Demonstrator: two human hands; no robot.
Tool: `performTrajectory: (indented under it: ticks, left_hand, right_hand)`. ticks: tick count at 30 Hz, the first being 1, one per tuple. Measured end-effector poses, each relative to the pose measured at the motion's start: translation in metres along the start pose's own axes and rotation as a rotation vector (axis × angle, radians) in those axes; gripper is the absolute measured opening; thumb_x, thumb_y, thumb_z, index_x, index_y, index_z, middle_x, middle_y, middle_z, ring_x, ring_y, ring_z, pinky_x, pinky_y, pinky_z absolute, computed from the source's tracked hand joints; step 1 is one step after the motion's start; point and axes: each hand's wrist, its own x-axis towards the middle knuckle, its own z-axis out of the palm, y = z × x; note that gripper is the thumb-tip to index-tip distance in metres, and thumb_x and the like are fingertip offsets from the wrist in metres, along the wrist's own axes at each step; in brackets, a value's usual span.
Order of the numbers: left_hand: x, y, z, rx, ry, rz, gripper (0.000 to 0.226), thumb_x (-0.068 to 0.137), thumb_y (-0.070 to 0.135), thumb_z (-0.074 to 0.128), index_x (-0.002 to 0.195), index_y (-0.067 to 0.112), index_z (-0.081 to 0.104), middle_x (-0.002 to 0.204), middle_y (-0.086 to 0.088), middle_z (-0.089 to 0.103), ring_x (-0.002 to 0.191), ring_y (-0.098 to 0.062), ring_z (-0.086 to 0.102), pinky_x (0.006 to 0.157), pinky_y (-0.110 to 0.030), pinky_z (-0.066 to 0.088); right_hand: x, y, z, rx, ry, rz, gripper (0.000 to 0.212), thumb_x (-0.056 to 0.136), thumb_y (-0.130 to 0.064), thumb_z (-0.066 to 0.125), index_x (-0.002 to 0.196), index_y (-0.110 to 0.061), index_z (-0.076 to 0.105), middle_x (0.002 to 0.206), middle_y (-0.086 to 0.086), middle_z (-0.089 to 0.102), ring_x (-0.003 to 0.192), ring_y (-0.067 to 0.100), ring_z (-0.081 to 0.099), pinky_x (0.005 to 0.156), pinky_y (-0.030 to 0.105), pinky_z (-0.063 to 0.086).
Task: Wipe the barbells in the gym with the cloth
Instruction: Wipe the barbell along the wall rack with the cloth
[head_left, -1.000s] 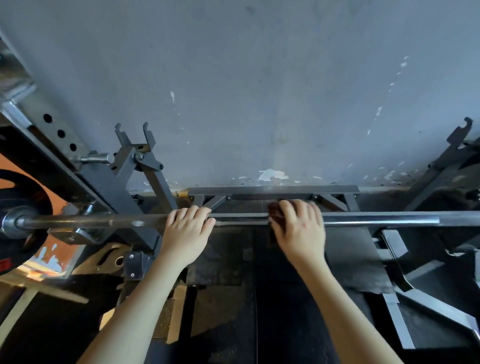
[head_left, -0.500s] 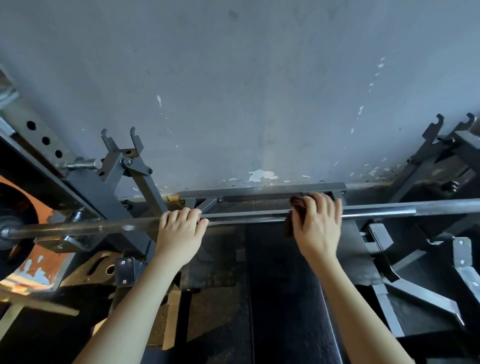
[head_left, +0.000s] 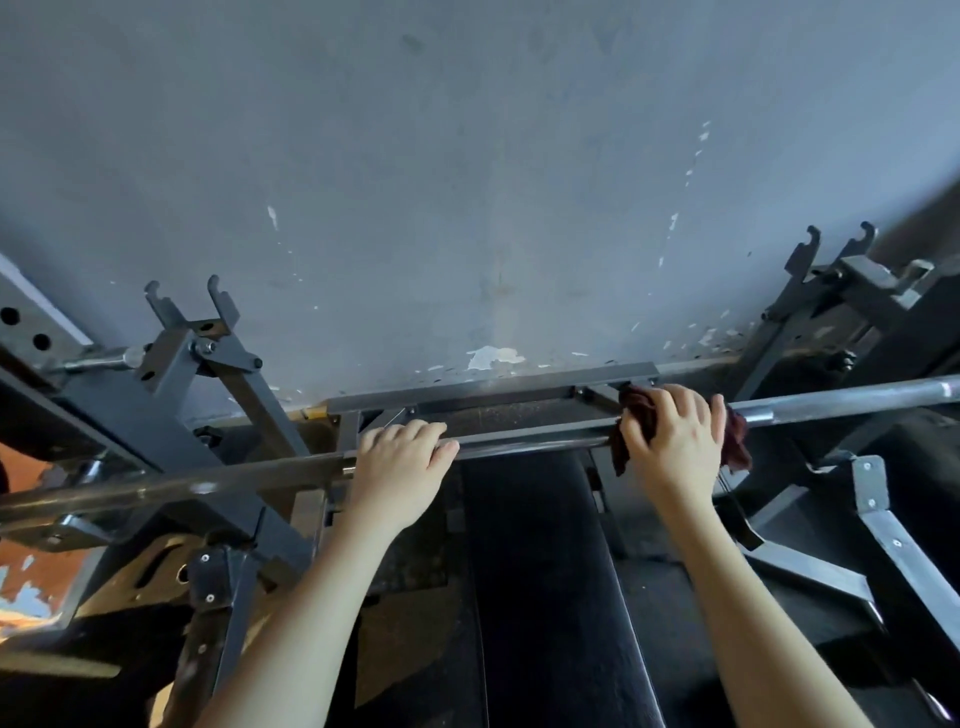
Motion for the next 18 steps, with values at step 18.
performTrajectory:
  ticks: [18]
  left_hand:
    - [0.001, 0.004, 0.002, -0.057, 0.066, -0.052, 0.085, 0.082, 0.063, 0.0, 0.132, 0.025, 0.057, 0.135, 0.006, 0.057, 0.125, -0.021, 0.05, 0.106, -0.042, 0.032]
  right_hand:
    - [0.011, 0.029, -0.008, -0.02, 0.019, 0.019, 0.041, 0.084, -0.04, 0.047, 0.106, -0.011, 0.066, 0.116, 0.013, 0.06, 0.112, 0.036, 0.052, 0.106, 0.046, 0.028]
